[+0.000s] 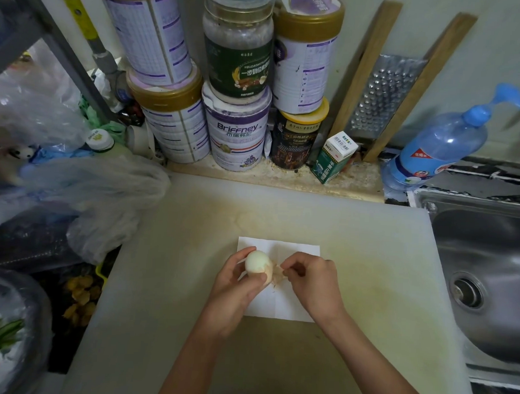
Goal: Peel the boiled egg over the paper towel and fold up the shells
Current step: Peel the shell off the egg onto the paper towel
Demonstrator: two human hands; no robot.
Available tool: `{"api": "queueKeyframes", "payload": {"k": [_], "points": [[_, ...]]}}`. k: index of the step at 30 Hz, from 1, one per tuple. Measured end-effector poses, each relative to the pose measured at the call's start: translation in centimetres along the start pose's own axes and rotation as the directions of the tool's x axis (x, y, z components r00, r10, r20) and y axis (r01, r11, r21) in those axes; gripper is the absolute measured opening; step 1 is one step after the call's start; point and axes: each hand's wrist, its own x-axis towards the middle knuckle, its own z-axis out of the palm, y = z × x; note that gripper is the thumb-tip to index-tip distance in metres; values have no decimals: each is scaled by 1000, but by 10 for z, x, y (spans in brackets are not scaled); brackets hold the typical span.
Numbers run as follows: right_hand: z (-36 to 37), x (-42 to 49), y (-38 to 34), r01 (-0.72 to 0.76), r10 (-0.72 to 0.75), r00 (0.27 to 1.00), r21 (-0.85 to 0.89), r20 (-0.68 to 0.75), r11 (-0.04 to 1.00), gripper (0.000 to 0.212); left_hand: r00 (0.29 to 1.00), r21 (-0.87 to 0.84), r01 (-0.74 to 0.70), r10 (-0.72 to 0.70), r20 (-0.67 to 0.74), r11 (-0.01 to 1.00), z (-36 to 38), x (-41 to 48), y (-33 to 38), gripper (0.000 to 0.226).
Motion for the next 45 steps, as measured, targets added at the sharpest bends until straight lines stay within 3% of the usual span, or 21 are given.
{"api": "queueKeyframes", "payload": {"k": [6,11,13,18,26,38,45], "points": [[-3,0,-3,-5,6,998,20,-66,1000,13,1000,17,-24,24,-7,1000,2,-2,1,54],[-9,0,-16,-183,123,968,278,221,943,16,998,146,-59,61,-11,987,5,-4,2,59],[-8,-1,-18,-203,140,965,291,223,935,19,997,207,-75,76,4,975,7,-5,3,59],[-4,-5,-24,-120,85,984,223,158,968,9,987,393,-132,155,-28,910,14,-3,3,54],[-1,-8,-24,64,-67,997,64,45,996,14,962,647,-159,265,-69,746,21,1,3,52],[-1,-11,-31,174,-167,984,-140,59,975,19,927,710,-183,359,-105,680,23,1,-1,50],[-2,-12,-29,189,-190,982,-122,10,974,18,931,700,-164,344,-124,695,22,2,-1,47]]}}
